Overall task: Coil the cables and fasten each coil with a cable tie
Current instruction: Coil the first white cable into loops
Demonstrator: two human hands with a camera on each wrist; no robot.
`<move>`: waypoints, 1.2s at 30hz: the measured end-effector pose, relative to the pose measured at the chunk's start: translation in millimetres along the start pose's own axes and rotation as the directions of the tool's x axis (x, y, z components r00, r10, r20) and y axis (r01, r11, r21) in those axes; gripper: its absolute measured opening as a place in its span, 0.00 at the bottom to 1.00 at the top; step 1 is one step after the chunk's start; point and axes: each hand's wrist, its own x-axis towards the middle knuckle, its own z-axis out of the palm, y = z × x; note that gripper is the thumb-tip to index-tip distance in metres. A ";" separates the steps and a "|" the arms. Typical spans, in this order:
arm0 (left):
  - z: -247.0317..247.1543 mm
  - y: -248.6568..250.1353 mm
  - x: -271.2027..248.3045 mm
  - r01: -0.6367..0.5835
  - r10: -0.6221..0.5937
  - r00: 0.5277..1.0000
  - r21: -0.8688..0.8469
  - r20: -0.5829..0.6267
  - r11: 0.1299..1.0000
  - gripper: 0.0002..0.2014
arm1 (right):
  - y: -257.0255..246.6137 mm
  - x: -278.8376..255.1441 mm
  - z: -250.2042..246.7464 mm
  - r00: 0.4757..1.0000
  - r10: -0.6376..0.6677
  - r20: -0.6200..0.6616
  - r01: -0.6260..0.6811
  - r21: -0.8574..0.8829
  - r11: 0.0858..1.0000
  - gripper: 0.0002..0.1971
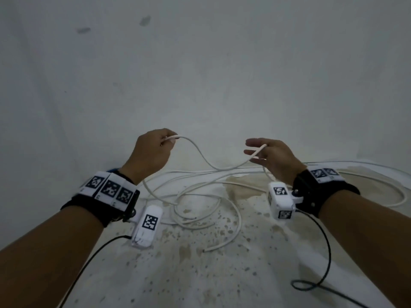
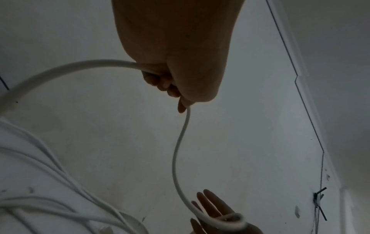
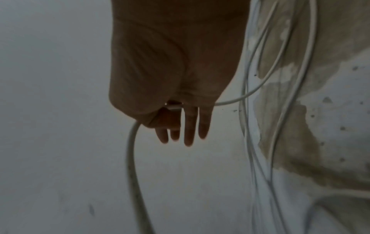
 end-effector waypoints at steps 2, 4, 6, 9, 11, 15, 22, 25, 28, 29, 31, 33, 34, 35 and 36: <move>-4.8 5.6 3.0 -0.007 0.007 1.000 -0.021 0.004 1.000 0.11 | -10.3 -3.5 -10.0 0.991 0.097 0.092 -0.106 0.098 0.989 0.24; -10.6 9.5 6.5 0.006 -0.006 1.000 -0.014 -0.007 1.000 0.12 | -15.9 -8.4 -17.3 0.963 0.186 0.194 -0.196 0.033 0.980 0.26; -15.7 9.6 10.9 0.027 -0.027 0.999 0.000 -0.046 1.000 0.13 | -18.4 -15.9 -20.8 0.921 0.282 0.268 -0.275 -0.064 0.959 0.27; -19.5 8.9 11.8 0.033 -0.029 0.995 0.041 -0.091 0.999 0.15 | -19.6 -29.8 -21.0 0.849 0.409 0.336 -0.377 -0.158 0.913 0.27; -20.9 9.2 8.3 0.009 -0.002 0.996 0.079 -0.087 0.997 0.14 | -16.0 -34.2 -17.0 0.838 0.448 0.310 -0.421 -0.154 0.894 0.21; -30.3 6.4 2.9 0.024 -0.016 0.999 0.206 -0.041 0.978 0.14 | 8.2 -22.2 -8.7 0.942 0.327 -0.079 -0.336 -0.224 0.915 0.14; -51.6 -2.0 -15.3 0.023 -0.012 1.000 0.496 -0.026 0.868 0.05 | 28.2 -15.3 -7.7 0.956 0.273 -0.106 -0.259 -0.742 0.619 0.13; -59.5 -10.4 -27.1 -0.001 0.018 0.999 0.519 -0.028 0.855 0.16 | 33.5 -8.7 -4.5 0.963 0.209 -0.168 -0.260 -0.769 0.583 0.16; -61.9 -16.3 -34.0 0.021 -0.008 1.000 0.614 -0.024 0.789 0.25 | 17.8 -19.4 5.6 0.950 0.288 -0.119 -0.265 -0.797 0.543 0.13; -61.5 -17.3 -34.8 0.031 -0.029 0.999 0.628 -0.014 0.778 0.29 | 6.6 -26.9 10.2 0.937 0.329 -0.115 -0.296 -0.760 0.579 0.11; -58.9 -17.5 -34.1 0.067 -0.087 0.996 0.631 0.000 0.773 0.34 | -10.3 -36.6 14.7 0.929 0.364 -0.066 -0.298 -0.715 0.633 0.12; -53.8 -18.2 -30.9 0.100 -0.142 0.990 0.591 0.025 0.801 0.34 | -21.9 -38.3 12.7 0.910 0.411 -0.057 -0.312 -0.747 0.587 0.12; -49.7 -21.1 -28.8 0.122 -0.164 0.986 0.545 0.029 0.829 0.32 | -28.7 -40.8 13.3 0.909 0.410 -0.074 -0.331 -0.725 0.604 0.09; -45.1 -22.8 -27.6 0.144 -0.189 0.981 0.482 0.045 0.864 0.28 | -33.5 -42.8 13.2 0.907 0.414 -0.083 -0.355 -0.679 0.642 0.07; -39.4 -25.4 -25.2 0.152 -0.197 0.977 0.393 0.078 0.907 0.23 | -37.1 -42.6 10.8 0.902 0.424 -0.082 -0.381 -0.616 0.689 0.08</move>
